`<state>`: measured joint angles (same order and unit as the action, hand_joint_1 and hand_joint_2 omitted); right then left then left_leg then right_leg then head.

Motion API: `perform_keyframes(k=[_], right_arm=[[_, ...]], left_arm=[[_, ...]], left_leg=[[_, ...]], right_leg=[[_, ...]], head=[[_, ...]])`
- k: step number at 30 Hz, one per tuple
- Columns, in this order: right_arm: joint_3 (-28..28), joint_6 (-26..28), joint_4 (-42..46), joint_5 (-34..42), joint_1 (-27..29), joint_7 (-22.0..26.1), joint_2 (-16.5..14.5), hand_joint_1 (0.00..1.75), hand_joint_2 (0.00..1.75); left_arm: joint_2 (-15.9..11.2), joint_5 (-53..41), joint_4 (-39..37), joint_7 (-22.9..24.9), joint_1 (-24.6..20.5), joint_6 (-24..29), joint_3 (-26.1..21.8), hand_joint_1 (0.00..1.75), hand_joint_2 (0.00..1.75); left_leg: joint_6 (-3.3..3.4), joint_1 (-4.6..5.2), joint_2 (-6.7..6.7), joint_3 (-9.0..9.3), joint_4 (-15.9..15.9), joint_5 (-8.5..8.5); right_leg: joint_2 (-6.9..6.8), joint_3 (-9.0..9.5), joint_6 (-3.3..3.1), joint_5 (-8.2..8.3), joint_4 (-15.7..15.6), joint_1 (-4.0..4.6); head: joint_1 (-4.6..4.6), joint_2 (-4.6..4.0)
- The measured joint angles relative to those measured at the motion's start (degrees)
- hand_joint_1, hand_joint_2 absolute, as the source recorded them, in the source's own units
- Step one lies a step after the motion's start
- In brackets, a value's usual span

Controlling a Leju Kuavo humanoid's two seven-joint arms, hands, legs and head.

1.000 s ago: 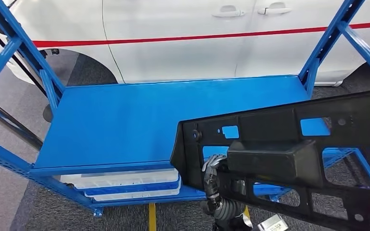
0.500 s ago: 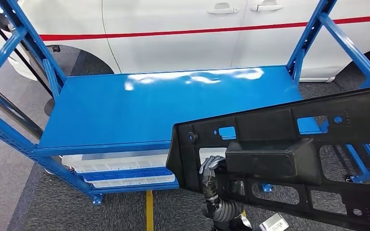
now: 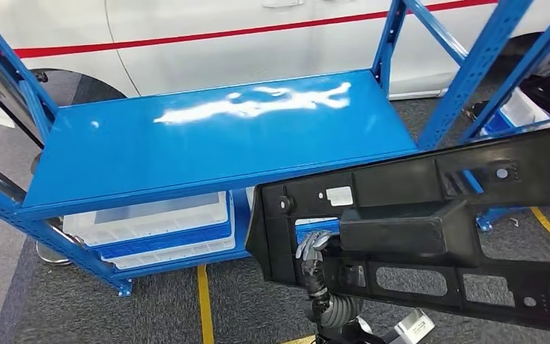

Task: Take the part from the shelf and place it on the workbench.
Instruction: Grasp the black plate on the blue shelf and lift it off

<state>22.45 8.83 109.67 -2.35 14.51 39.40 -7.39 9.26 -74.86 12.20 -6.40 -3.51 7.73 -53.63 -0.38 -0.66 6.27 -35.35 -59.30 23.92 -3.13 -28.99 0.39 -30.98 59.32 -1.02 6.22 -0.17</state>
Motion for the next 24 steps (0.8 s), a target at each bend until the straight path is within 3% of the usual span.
perform_keyframes(k=[1,2,4,5,6,7,8,10,12,13,15,16,17,18,20,21,22,23,24], right_arm=[[-0.06,-0.20,0.01,0.00,0.03,0.01,-0.07,1.75,1.75],[-0.10,-0.31,0.01,0.00,0.05,0.00,-0.14,1.75,1.75],[-0.15,-0.38,0.01,0.00,0.09,-0.02,-0.24,1.75,1.75],[-0.16,-0.40,0.00,0.00,0.09,-0.03,-0.26,1.75,1.75],[-0.17,-0.41,-0.01,0.00,0.10,-0.02,-0.26,1.75,1.75],[-0.19,-0.41,-0.01,0.01,0.11,-0.02,-0.26,1.75,1.75],[-0.21,-0.43,-0.01,0.01,0.12,-0.03,-0.26,1.75,1.75],[-0.23,-0.54,0.00,0.01,0.13,-0.04,-0.29,1.75,1.75],[-0.25,-0.74,0.01,0.01,0.12,-0.04,-0.37,1.75,1.75],[-0.27,-0.85,0.01,0.01,0.13,-0.04,-0.40,1.75,1.75],[-0.33,-1.02,0.02,0.02,0.13,-0.05,-0.42,1.75,1.75],[-0.38,-1.06,0.02,0.02,0.15,-0.05,-0.43,1.75,1.75],[-0.42,-1.09,0.02,0.03,0.16,-0.05,-0.43,1.75,1.75],[-0.47,-1.12,0.01,0.04,0.16,-0.08,-0.43,1.75,1.75],[-0.52,-1.18,-0.02,0.06,0.14,-0.15,-0.44,1.75,1.75],[-0.54,-1.21,-0.05,0.07,0.12,-0.20,-0.45,1.75,1.75],[-0.55,-1.22,-0.09,0.09,0.13,-0.21,-0.45,1.75,1.75],[-0.55,-1.24,-0.14,0.10,0.13,-0.22,-0.45,1.75,1.75],[-0.55,-1.24,-0.18,0.11,0.13,-0.23,-0.45,1.75,1.75]], left_arm=[[-0.03,-0.03,0.00,-0.04,0.00,-0.03,-0.04,0.00,1.75],[-0.05,-0.06,0.00,-0.07,0.05,-0.04,-0.08,0.00,1.75],[-0.10,-0.08,0.00,-0.09,0.23,-0.09,-0.14,0.00,1.75],[-0.10,-0.08,0.00,-0.09,0.31,-0.11,-0.15,0.00,1.75],[-0.11,-0.08,0.00,-0.09,0.35,-0.13,-0.15,0.00,1.75],[-0.14,-0.08,0.00,-0.09,0.33,-0.13,-0.16,0.00,1.75],[-0.16,-0.09,0.00,-0.09,0.27,-0.13,-0.17,0.00,1.75],[-0.24,-0.09,0.01,-0.09,0.15,-0.13,-0.18,0.00,1.75],[-0.39,-0.10,0.02,-0.10,0.10,-0.12,-0.20,0.00,1.75],[-0.45,-0.11,0.02,-0.12,0.07,-0.11,-0.20,0.00,1.75],[-0.44,-0.14,0.02,-0.13,-0.06,-0.11,-0.21,0.00,1.75],[-0.39,-0.14,0.01,-0.12,-0.16,-0.12,-0.21,0.00,1.75],[-0.35,-0.14,0.01,-0.12,-0.22,-0.13,-0.22,0.00,1.75],[-0.31,-0.15,0.00,-0.12,-0.17,-0.14,-0.23,0.00,1.75],[-0.29,-0.15,0.00,-0.11,0.02,-0.15,-0.26,0.00,1.75],[-0.30,-0.15,0.00,-0.11,0.10,-0.16,-0.26,0.00,1.75],[-0.31,-0.15,0.00,-0.11,0.12,-0.18,-0.27,0.00,1.75],[-0.32,-0.15,0.00,-0.12,0.07,-0.22,-0.28,0.00,1.75],[-0.32,-0.15,0.00,-0.13,0.00,-0.26,-0.28,0.00,1.75]], left_leg=[[-0.50,-0.14,-0.38,-0.25,-0.30,0.50],[-0.89,-0.27,-1.39,-0.68,-1.32,2.10],[-1.27,-0.39,-4.31,-2.08,-6.42,8.02],[-1.19,-0.37,-5.22,-2.74,-9.98,10.83],[-1.03,-0.32,-5.63,-3.08,-13.16,12.43],[-0.76,-0.23,-5.78,-2.76,-15.06,12.55],[-0.35,-0.06,-5.90,-1.56,-15.10,11.46],[1.04,0.48,-7.25,3.67,-9.25,8.38],[2.39,0.97,-9.71,9.68,-0.53,8.07],[2.71,1.16,-10.56,11.36,2.22,8.44],[2.61,1.26,-10.05,11.80,3.99,8.05],[2.75,1.21,-9.30,11.47,4.36,7.29],[3.01,1.08,-8.44,11.03,4.77,6.50],[3.26,0.92,-7.47,10.42,5.13,5.67],[3.59,0.91,-5.61,8.84,5.13,4.40],[3.49,0.91,-4.59,7.91,4.91,3.84],[3.33,0.84,-3.61,6.91,4.54,3.34],[3.09,0.73,-2.63,5.82,4.02,2.90],[2.81,0.57,-1.75,4.73,3.36,2.57]], right_leg=[[0.47,-0.61,-0.66,0.60,-0.01,-0.01],[0.95,-1.35,-1.26,1.31,-0.06,-0.02],[2.02,-3.17,-2.09,2.87,-0.09,0.04],[2.69,-4.13,-2.30,3.67,-0.05,0.19],[3.40,-5.07,-2.42,4.46,0.01,0.40],[4.12,-6.04,-2.48,5.24,0.07,0.61],[4.87,-6.98,-2.48,6.02,0.13,0.81],[6.34,-8.61,-2.43,7.52,0.20,1.12],[7.60,-9.60,-2.15,8.92,0.16,1.39],[8.14,-9.80,-1.89,9.60,-0.01,1.34],[9.34,-9.97,-1.09,11.13,-0.70,1.26],[9.28,-10.20,-0.76,11.13,-0.76,1.28],[8.49,-10.60,-0.48,10.00,-0.13,1.35],[7.17,-11.18,-0.21,7.55,1.60,1.36],[4.42,-12.56,0.39,1.08,7.99,0.86],[3.85,-13.04,0.85,-0.77,11.68,0.47],[3.58,-13.06,1.34,-0.85,14.52,0.03],[3.36,-12.46,1.86,0.39,16.08,-0.41],[3.00,-10.96,2.34,2.32,15.75,-0.84]], head=[[-0.01,0.00],[-0.01,0.00],[-0.03,0.00],[-0.03,0.00],[-0.03,0.00],[-0.03,0.00],[-0.04,0.00],[-0.03,0.00],[-0.02,0.00],[-0.02,0.00],[-0.06,0.00],[-0.08,0.00],[-0.08,0.00],[-0.07,0.00],[-0.06,0.00],[-0.07,0.00],[-0.07,0.00],[-0.07,0.00],[-0.08,0.00]])
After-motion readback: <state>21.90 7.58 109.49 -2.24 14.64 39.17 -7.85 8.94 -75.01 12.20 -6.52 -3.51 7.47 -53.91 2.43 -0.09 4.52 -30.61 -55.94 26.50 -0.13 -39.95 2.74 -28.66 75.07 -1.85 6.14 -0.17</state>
